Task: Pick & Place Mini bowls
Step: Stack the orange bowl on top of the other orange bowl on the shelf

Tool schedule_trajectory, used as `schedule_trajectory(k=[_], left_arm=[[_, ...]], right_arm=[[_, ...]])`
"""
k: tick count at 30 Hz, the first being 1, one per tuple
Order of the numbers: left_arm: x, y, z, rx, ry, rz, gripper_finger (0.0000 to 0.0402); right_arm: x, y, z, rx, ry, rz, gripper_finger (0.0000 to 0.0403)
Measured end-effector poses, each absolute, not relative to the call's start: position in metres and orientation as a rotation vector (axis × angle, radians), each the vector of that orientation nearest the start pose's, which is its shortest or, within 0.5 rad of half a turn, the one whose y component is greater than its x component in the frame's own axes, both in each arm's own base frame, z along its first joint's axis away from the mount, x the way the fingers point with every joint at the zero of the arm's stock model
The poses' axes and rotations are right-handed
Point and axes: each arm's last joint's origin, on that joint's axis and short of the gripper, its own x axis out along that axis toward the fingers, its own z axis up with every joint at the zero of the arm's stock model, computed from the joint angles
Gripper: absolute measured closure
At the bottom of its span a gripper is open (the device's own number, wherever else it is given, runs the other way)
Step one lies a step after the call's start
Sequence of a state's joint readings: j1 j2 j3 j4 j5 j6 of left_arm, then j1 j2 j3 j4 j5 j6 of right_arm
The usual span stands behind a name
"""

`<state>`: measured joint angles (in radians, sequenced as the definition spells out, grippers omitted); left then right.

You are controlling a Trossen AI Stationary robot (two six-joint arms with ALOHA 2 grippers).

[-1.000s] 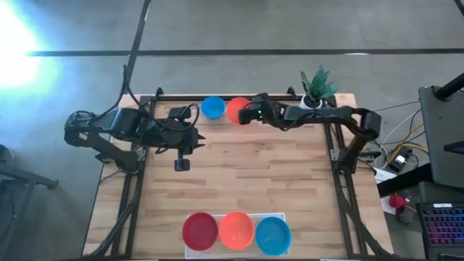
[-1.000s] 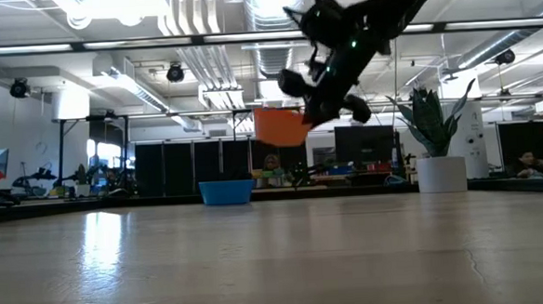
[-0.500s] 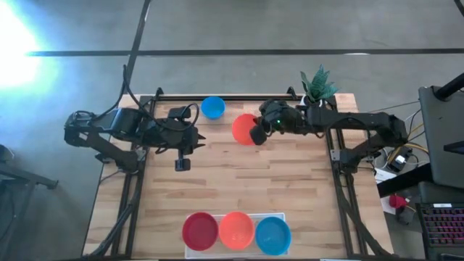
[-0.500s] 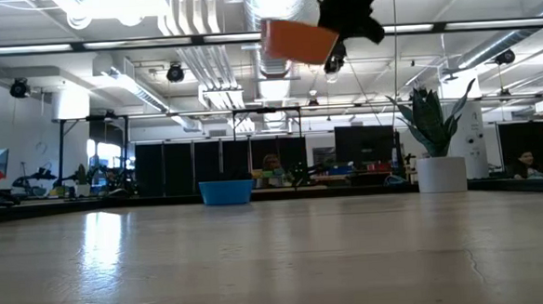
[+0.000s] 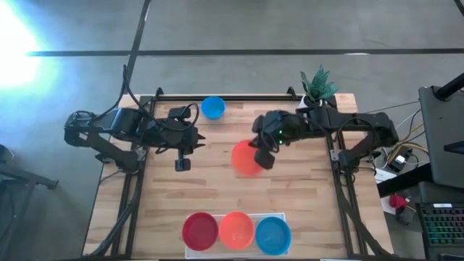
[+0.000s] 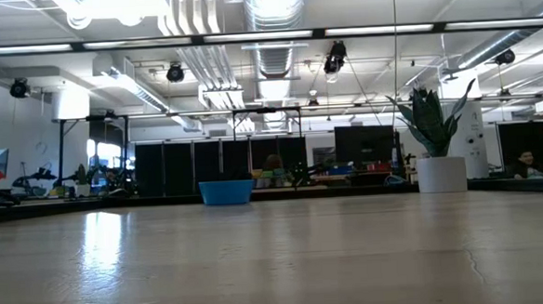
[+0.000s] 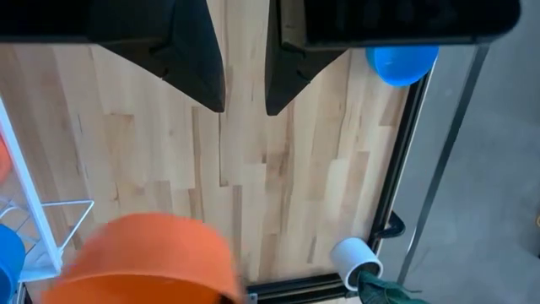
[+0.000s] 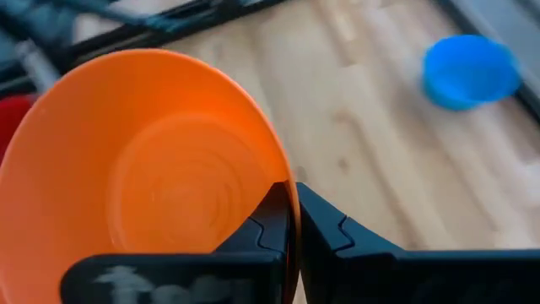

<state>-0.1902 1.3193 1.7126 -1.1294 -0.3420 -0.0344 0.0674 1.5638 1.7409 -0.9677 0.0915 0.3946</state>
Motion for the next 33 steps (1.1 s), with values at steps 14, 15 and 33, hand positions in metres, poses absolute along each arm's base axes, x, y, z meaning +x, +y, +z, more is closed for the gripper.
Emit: schedule_trajectory(k=[14, 15, 33], left_arm=[[0.226, -0.034, 0.445, 0.147, 0.708, 0.163, 0.0321], [0.226, -0.034, 0.445, 0.147, 0.708, 0.162, 0.0321], [0.225, -0.033, 0.444, 0.159, 0.715, 0.159, 0.0321]], right_arm=[[0.348, 0.076, 0.405, 0.228, 0.982, 0.032, 0.0394], [0.352, 0.08, 0.404, 0.234, 0.99, 0.072, 0.0394], [0.394, 0.134, 0.365, 0.199, 1.101, 0.232, 0.0394]])
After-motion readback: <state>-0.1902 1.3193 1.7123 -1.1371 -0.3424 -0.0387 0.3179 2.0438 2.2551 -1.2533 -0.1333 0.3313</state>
